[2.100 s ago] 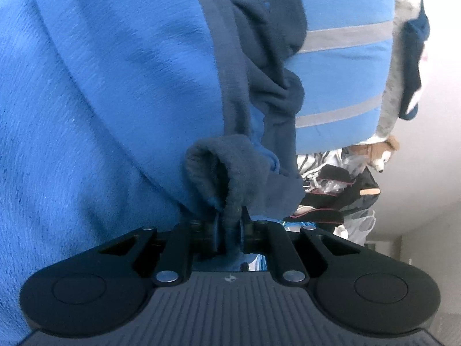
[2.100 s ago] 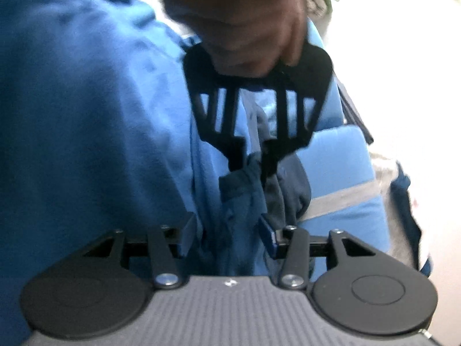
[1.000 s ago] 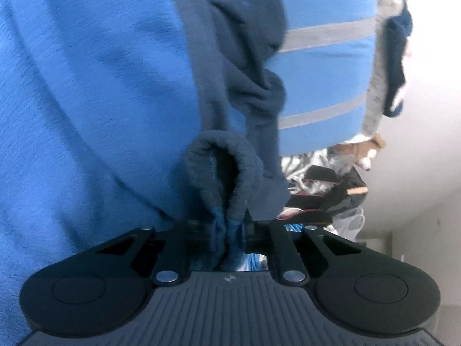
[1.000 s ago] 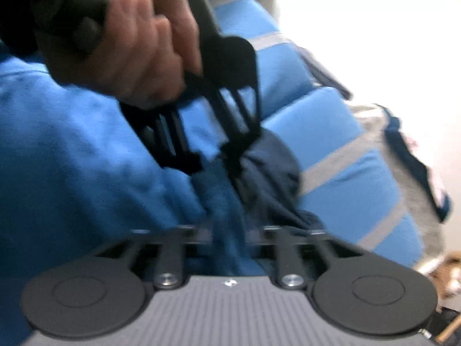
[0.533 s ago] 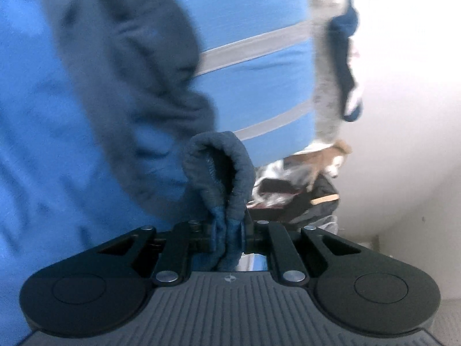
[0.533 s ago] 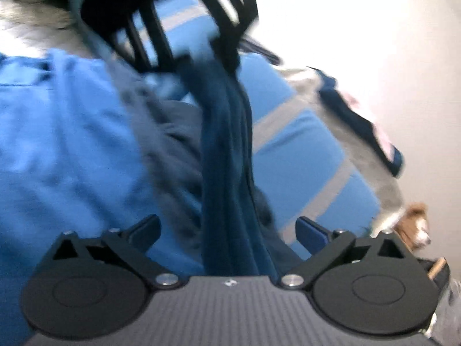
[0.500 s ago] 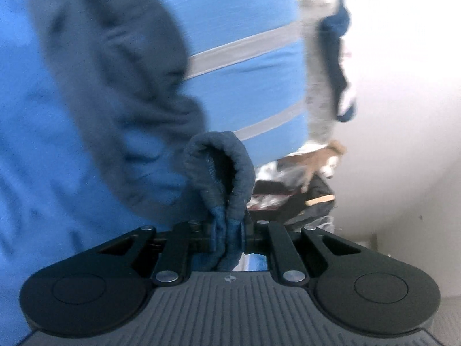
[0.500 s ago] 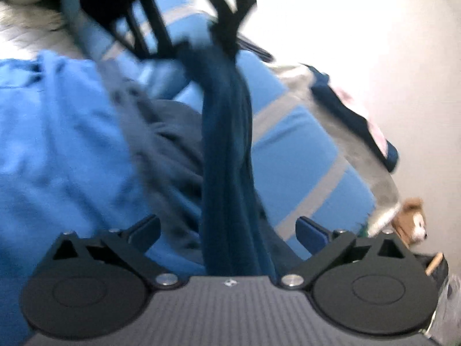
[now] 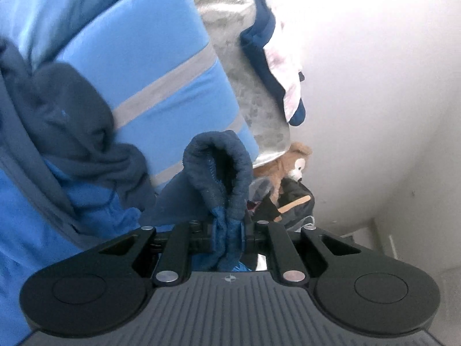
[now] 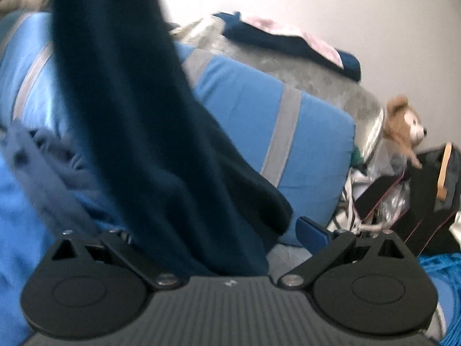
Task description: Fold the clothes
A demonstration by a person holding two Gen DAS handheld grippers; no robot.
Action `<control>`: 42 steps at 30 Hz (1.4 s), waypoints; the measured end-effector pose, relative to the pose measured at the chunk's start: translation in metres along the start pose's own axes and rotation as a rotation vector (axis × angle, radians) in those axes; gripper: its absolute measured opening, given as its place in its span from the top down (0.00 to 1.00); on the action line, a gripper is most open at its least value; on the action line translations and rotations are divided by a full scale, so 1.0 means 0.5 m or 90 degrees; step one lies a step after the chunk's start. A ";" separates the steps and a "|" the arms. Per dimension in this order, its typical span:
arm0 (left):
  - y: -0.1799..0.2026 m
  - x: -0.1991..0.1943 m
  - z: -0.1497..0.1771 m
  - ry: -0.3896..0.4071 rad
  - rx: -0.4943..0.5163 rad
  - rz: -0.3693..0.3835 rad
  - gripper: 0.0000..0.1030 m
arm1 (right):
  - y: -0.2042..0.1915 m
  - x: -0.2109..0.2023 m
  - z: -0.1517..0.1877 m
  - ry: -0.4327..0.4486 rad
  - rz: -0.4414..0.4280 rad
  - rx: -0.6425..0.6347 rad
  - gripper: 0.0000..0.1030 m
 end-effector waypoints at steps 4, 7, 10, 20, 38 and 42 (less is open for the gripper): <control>-0.023 -0.032 -0.019 0.023 0.011 -0.037 0.87 | 0.037 0.024 -0.005 -0.066 -0.002 0.023 0.00; -0.054 -0.065 -0.005 0.052 -0.006 -0.070 0.87 | 0.035 -0.001 0.004 -0.089 -0.039 0.035 0.00; -0.084 -0.104 0.017 0.088 -0.029 -0.103 0.87 | 0.005 -0.044 0.015 -0.094 -0.107 -0.005 0.00; -0.083 -0.183 0.111 0.139 -0.062 -0.194 0.87 | -0.001 -0.303 -0.018 -0.058 -0.456 -0.184 0.00; 0.028 -0.166 0.101 0.144 0.043 -0.161 0.87 | 0.050 -0.305 -0.038 -0.055 -0.339 -0.203 0.00; 0.042 -0.153 0.074 0.142 0.038 -0.122 0.87 | 0.001 -0.153 0.033 -0.085 -0.245 -0.182 0.00</control>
Point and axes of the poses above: each gripper's, at about its wrist camera, not at the fingertips, and x roughly the way its jaws point, y to its right, z to its underside, the point moved 2 cm from there along x, roughly the way its jaws point, and after that the axes turned 15 degrees about -z, right-handed, at the moved point
